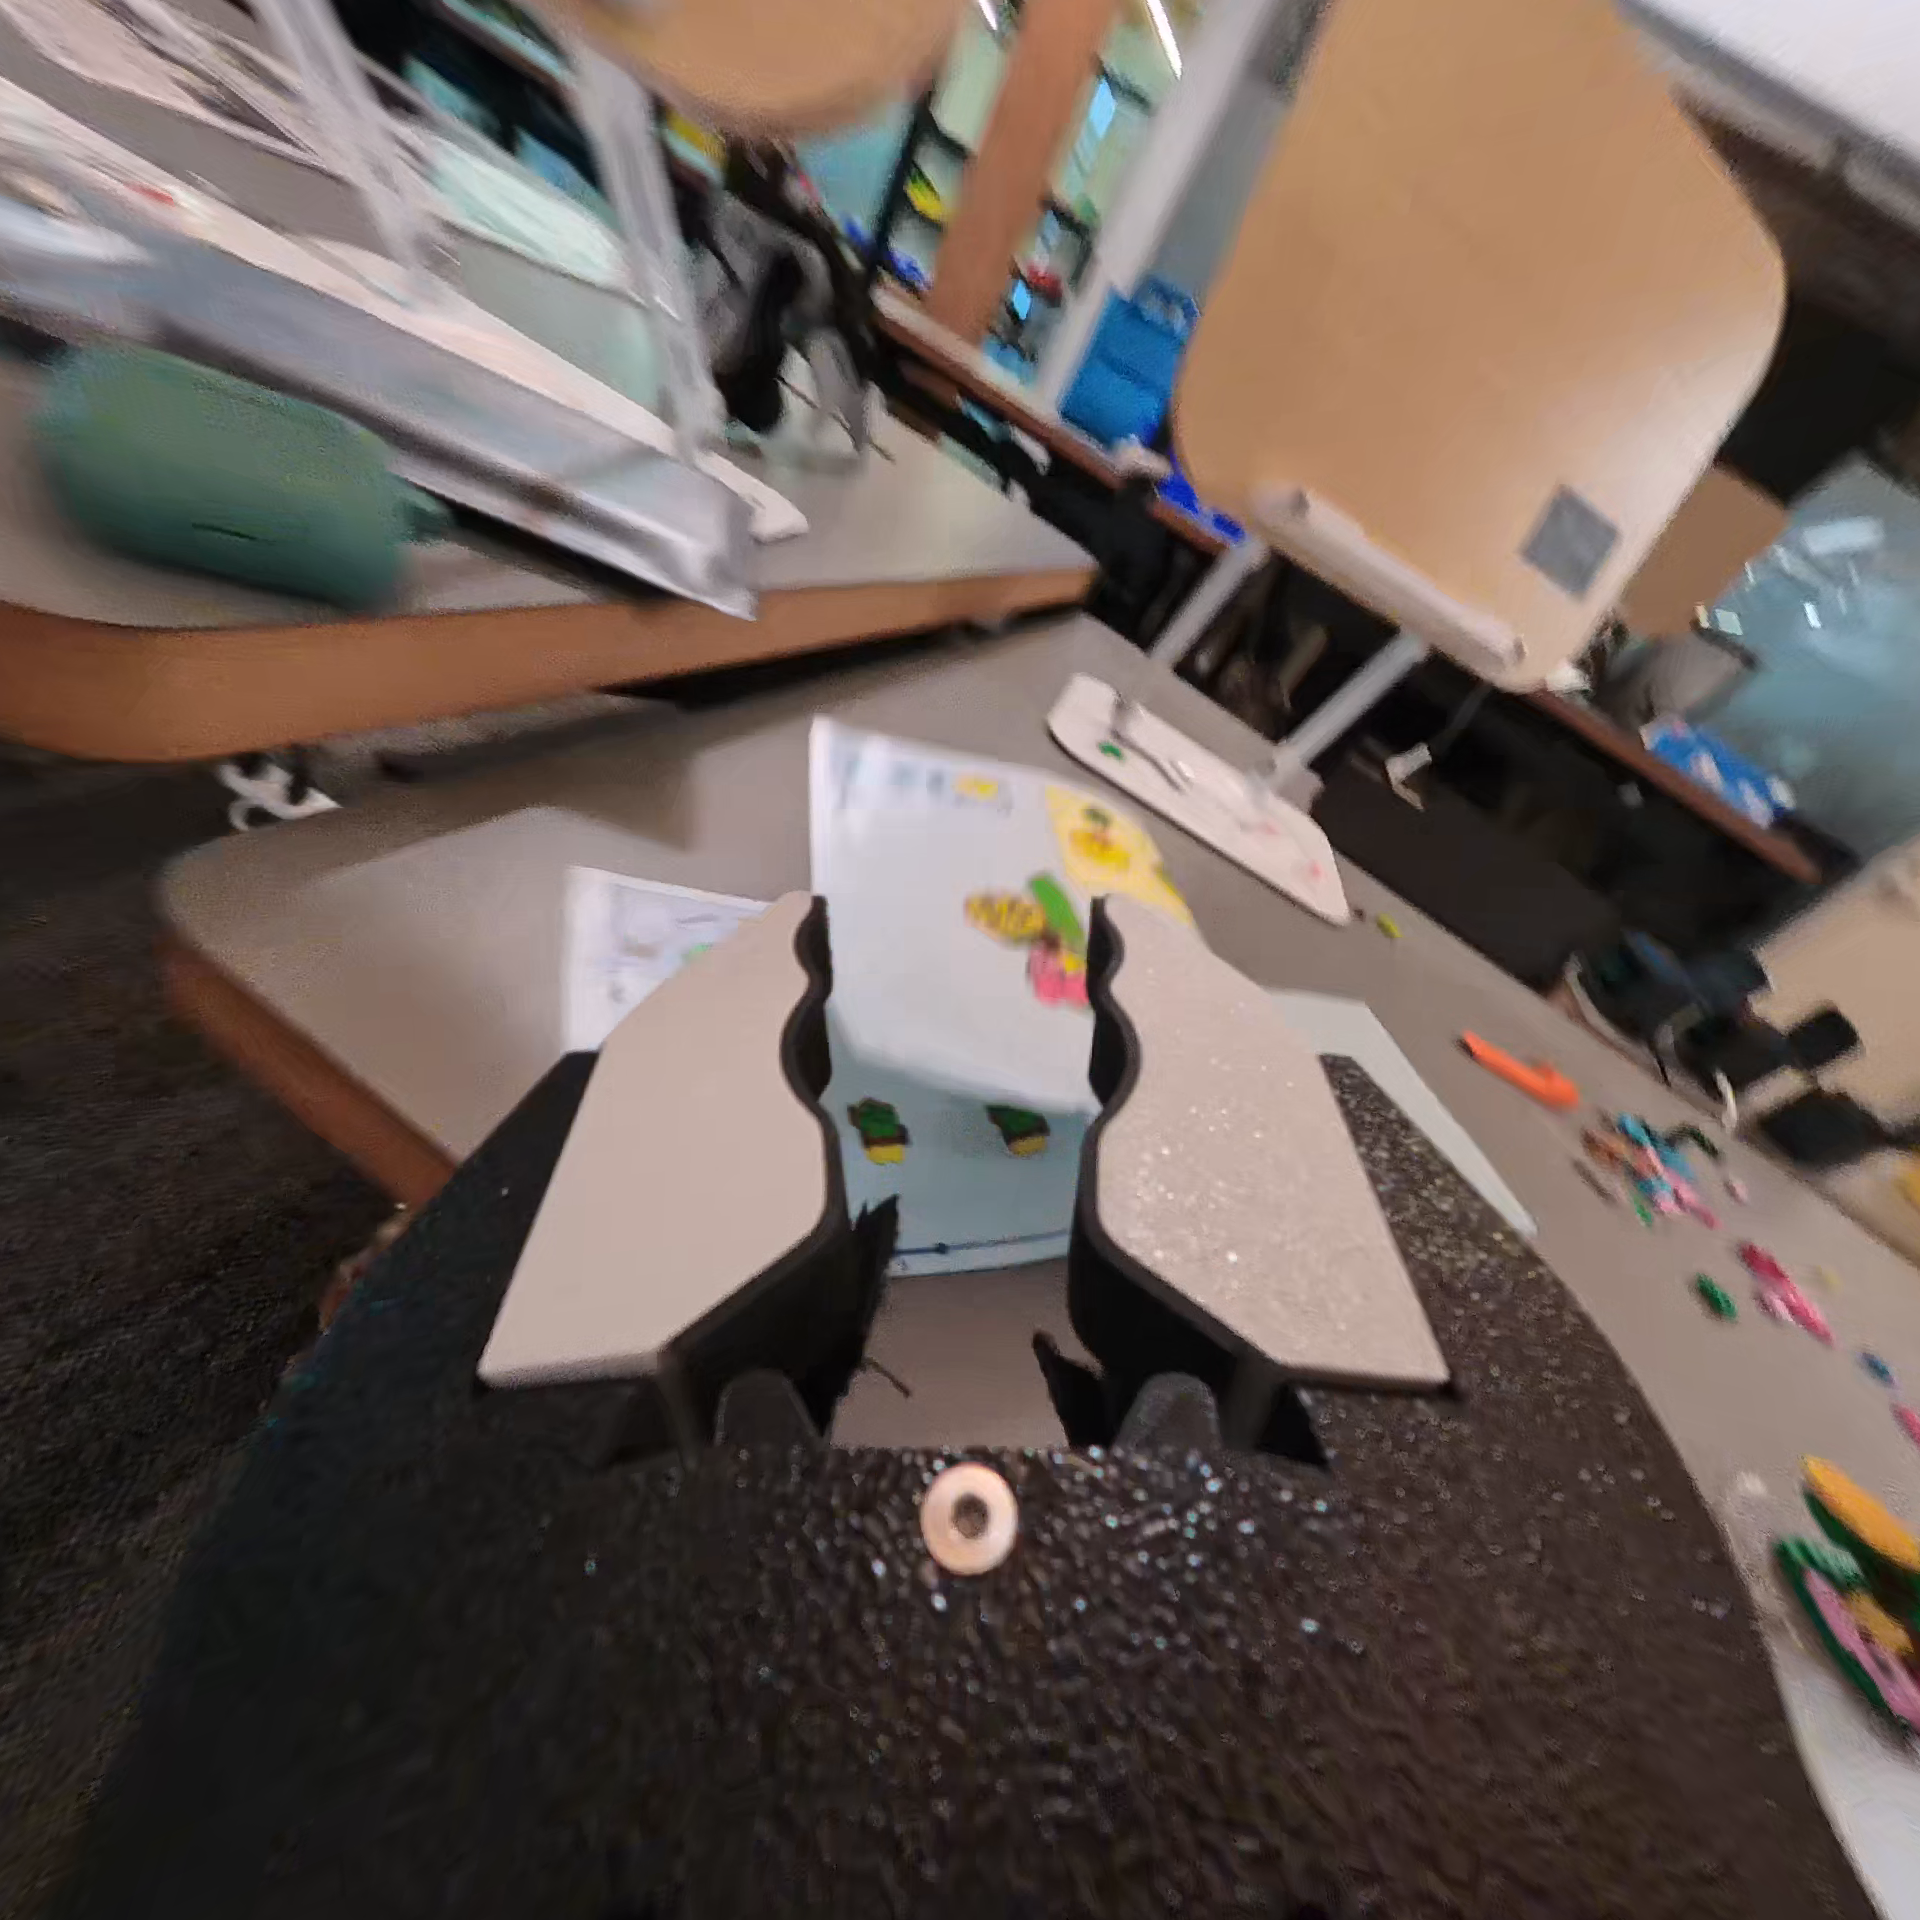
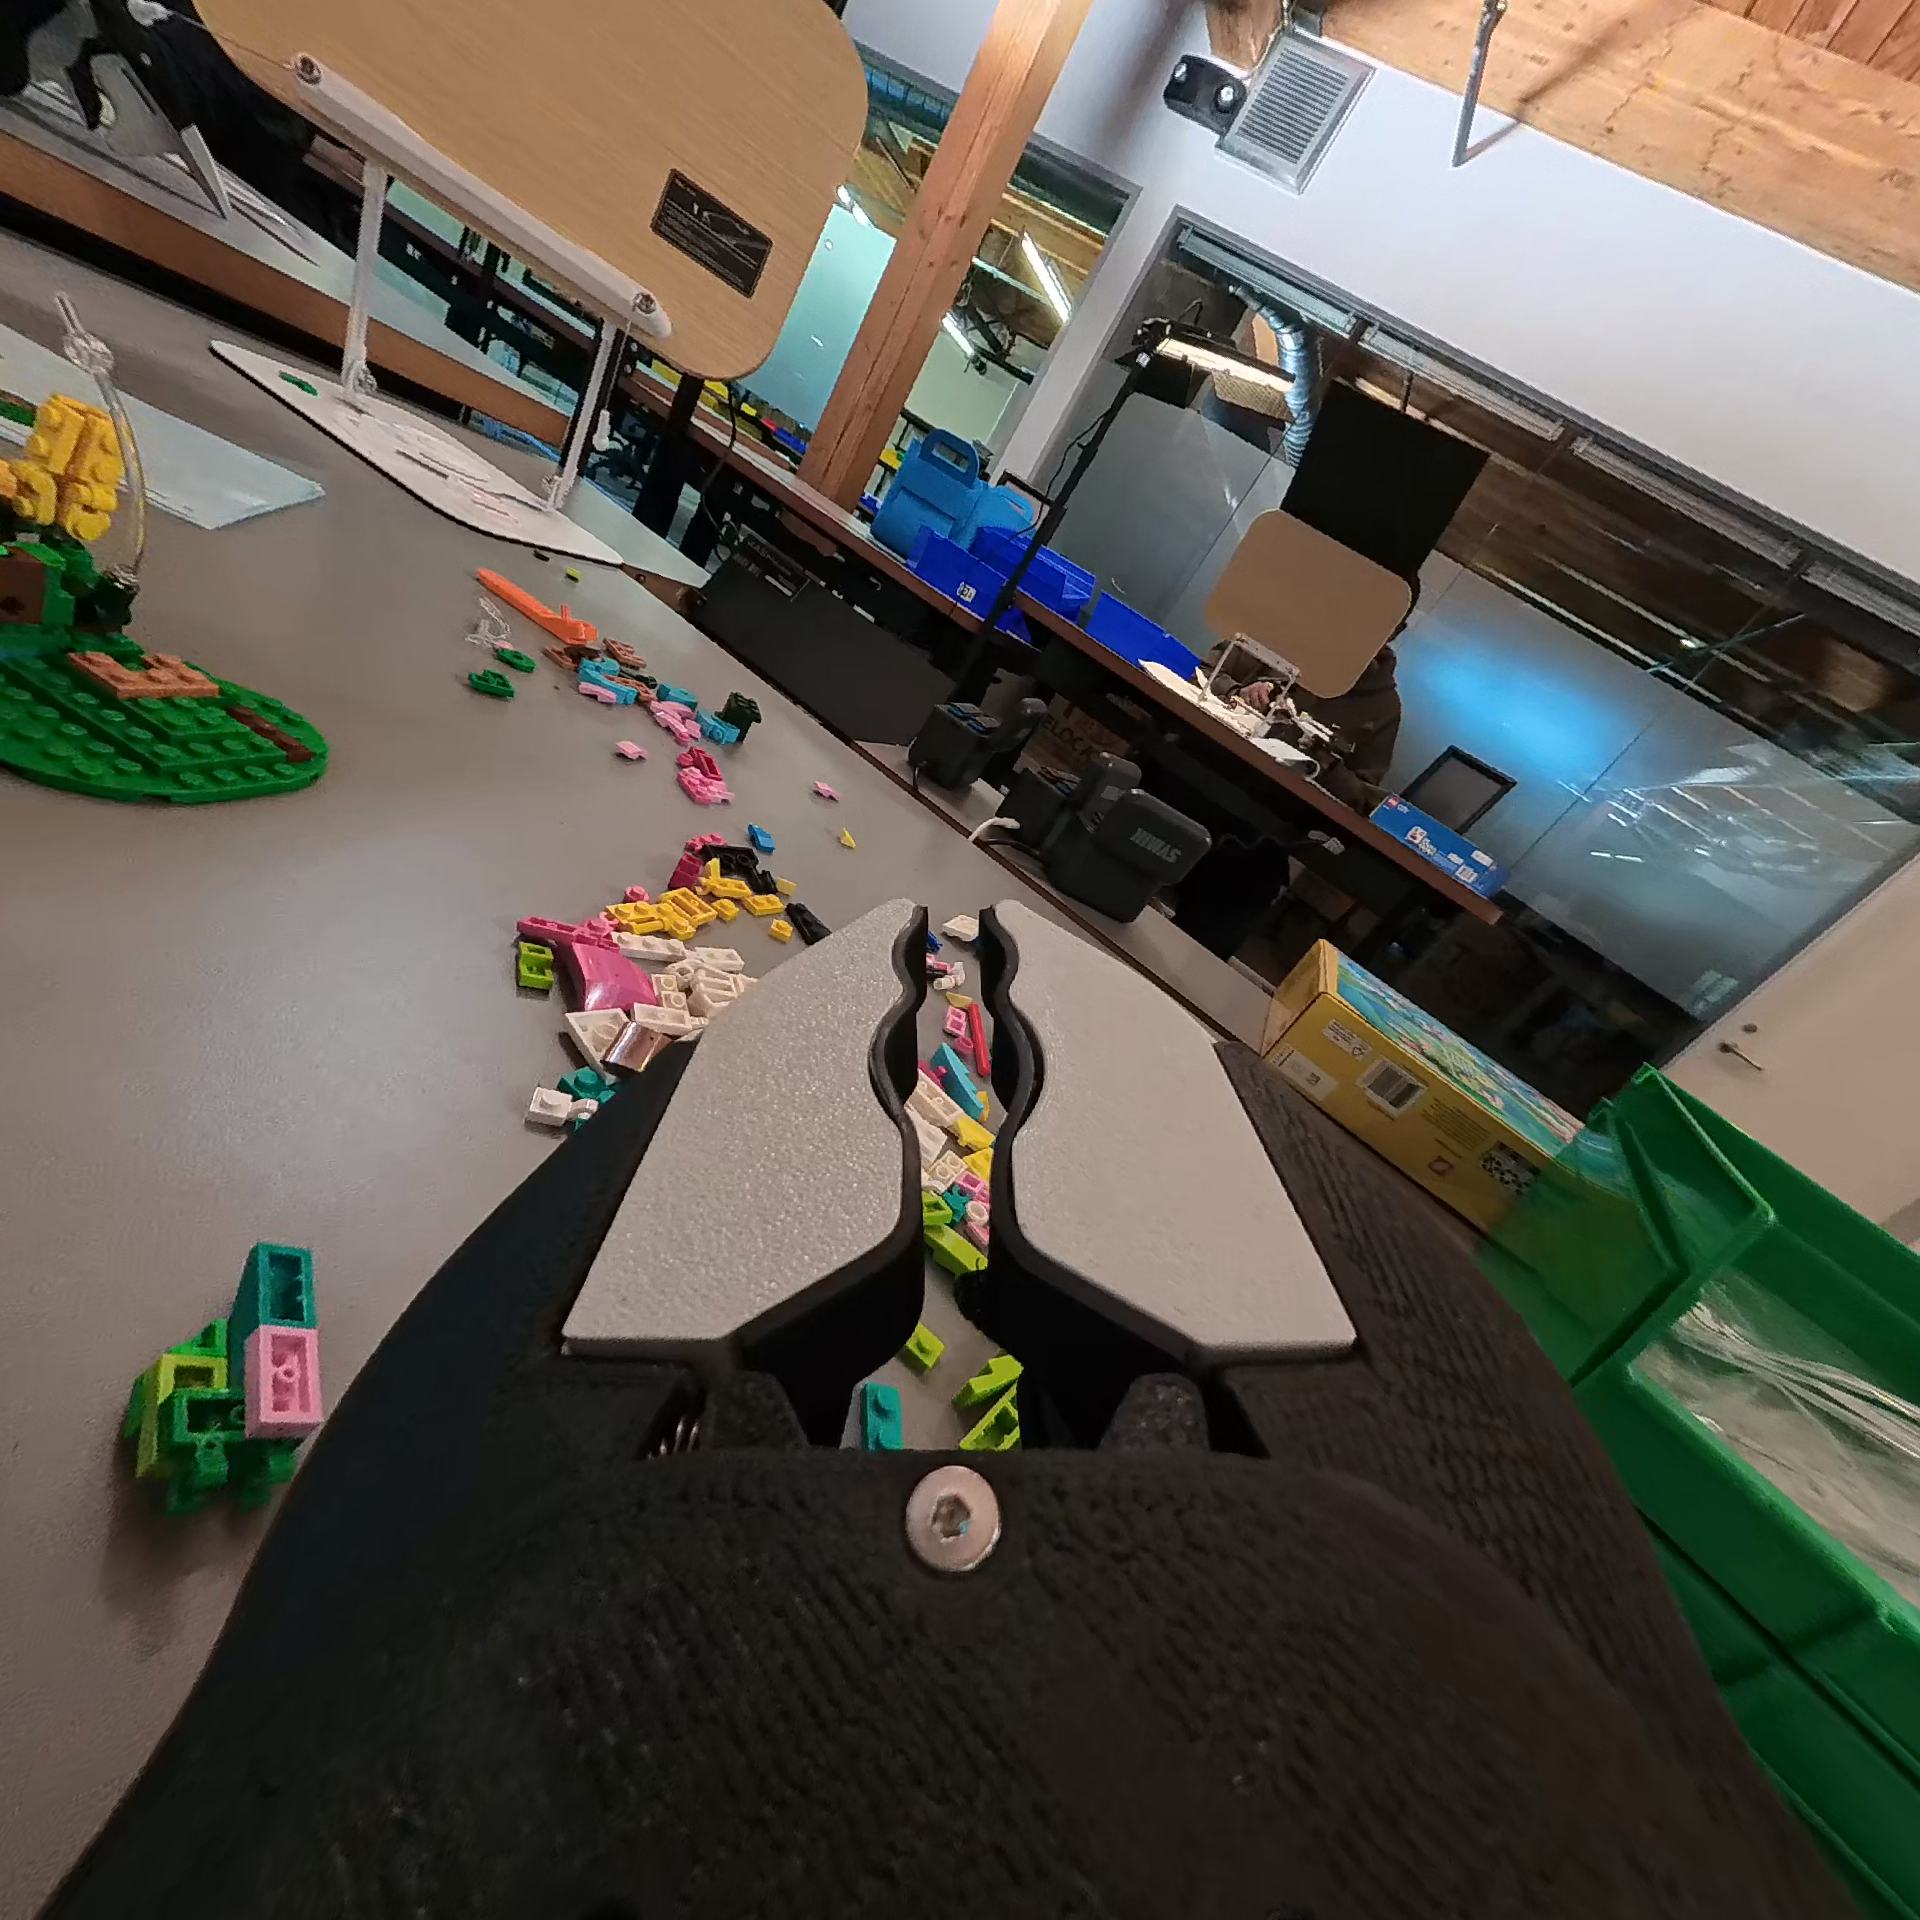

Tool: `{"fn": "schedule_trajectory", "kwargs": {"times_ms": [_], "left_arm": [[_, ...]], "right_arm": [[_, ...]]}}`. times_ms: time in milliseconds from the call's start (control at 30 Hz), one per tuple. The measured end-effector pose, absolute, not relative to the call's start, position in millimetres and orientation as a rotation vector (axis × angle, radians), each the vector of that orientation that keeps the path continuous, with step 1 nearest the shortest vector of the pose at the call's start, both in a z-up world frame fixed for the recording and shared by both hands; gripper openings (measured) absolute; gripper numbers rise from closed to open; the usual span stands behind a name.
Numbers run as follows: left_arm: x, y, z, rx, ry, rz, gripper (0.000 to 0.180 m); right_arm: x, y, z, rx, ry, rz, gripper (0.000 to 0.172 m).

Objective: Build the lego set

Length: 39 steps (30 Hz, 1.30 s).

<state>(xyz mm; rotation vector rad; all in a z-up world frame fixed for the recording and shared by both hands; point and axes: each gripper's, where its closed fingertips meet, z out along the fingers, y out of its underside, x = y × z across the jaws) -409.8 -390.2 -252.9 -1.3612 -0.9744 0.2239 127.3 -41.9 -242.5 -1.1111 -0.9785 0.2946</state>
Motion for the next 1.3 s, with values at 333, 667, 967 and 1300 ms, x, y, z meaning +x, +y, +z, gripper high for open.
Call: {"fn": "schedule_trajectory", "kwargs": {"times_ms": [333, 667, 967, 1300], "left_arm": [[-397.4, -343.4, -294.3, -1.872, -0.8, 0.381, 0.069], [-429.7, -420.0, -331.2, -2.169, -0.858, 0.911, 0.06], [-370.1, -302.7, -268.7, -2.035, -0.192, 0.787, 0.051], [-271.1, -150.3, -329.2, -2.365, 0.326, 0.104, 0.055]], "right_arm": [[126.8, -43.0, -242.4, -1.106, -0.984, 0.297, 0.007], [128.1, -43.5, -242.6, -1.106, -0.984, 0.292, 0.007], [123.4, -42.5, -243.3, -1.099, -0.999, 0.291, 0.007], [123.1, -41.9, -245.2, -1.097, -1.01, 0.275, 0.007]]}}
